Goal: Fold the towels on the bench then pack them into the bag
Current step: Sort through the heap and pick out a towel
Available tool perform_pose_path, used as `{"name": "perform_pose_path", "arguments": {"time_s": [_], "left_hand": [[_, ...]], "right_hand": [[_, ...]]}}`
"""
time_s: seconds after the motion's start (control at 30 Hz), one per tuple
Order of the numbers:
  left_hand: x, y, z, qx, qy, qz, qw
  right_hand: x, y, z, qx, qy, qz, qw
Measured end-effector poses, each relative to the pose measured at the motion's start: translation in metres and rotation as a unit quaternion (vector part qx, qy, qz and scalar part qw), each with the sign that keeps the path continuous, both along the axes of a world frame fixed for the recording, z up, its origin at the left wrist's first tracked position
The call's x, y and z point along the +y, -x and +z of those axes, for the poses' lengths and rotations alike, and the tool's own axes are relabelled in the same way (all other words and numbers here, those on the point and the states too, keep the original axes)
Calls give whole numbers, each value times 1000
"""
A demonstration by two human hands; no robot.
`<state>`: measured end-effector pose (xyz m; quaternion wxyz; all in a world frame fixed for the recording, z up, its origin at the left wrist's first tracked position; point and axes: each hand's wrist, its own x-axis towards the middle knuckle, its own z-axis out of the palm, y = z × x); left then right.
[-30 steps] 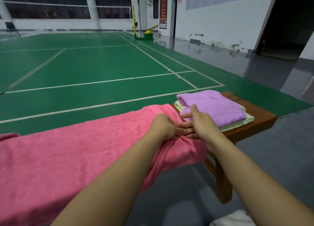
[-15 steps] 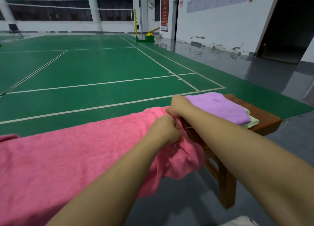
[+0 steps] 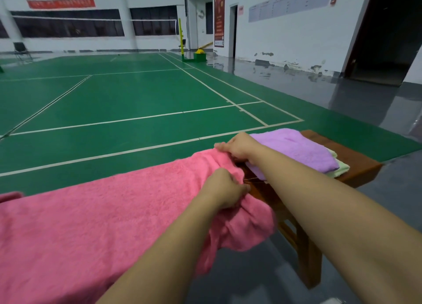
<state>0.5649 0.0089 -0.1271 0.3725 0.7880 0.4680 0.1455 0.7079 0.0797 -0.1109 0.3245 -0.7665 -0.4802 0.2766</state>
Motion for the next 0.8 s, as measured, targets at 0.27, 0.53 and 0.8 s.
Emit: {"name": "perform_pose_path", "arguments": {"time_s": [0.27, 0.53, 0.8], "left_hand": [[-15, 21, 20, -283, 293, 63, 911], [-22, 26, 33, -425, 372, 146, 812], [-18, 26, 25, -399, 271, 117, 868]], "right_hand": [[-7, -4, 13, 321, -167, -63, 930], [-9, 7, 31, 407, -221, -43, 885], [-10, -3, 36, 409, -234, -86, 878]]}}
